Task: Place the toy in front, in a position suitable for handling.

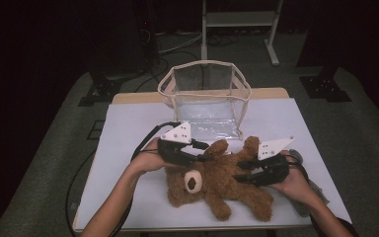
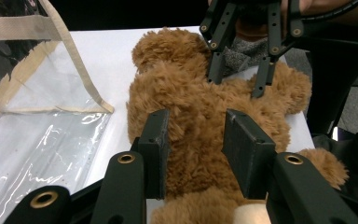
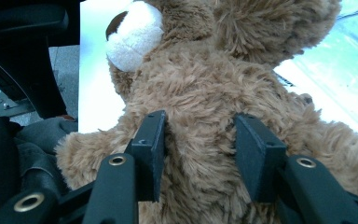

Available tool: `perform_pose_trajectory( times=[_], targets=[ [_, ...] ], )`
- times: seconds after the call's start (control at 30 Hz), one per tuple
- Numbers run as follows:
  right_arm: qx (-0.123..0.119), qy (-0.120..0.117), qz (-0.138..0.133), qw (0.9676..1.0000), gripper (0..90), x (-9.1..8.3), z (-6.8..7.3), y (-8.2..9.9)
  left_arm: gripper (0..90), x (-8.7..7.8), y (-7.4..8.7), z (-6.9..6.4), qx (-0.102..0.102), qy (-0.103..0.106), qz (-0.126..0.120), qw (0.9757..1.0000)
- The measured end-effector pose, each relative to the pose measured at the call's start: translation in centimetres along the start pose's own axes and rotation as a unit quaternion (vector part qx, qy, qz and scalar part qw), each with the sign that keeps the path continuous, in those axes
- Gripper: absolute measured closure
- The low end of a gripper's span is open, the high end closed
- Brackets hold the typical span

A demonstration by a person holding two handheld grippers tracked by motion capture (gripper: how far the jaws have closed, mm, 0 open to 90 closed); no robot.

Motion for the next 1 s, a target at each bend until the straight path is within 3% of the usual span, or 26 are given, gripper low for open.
perform_pose_trajectory(
  times=[0.67, 1.0],
  targets=[
    [0.012, 0.004, -0.004, 0.9999, 54.2, 0.2, -1.2, -0.3, 52.5, -2.4, 2.7, -1.5, -0.005, -0.014, 0.004, 0.9999],
    [0.023, 0.013, -0.017, 0.9995, 51.3, 0.3, -2.7, -0.7, 36.9, -3.0, 5.4, -2.2, -0.01, -0.035, 0.001, 0.9993]
  ],
)
Point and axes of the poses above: each handheld gripper's, and its own axes: x roughly forward along the jaws, y roughly out of its underside, z roughly to its left, the point moved 8 cm from there along x, roughly forward along the jaws, and after that the axes turned 1 degree about -y, right-handed, at the moved point
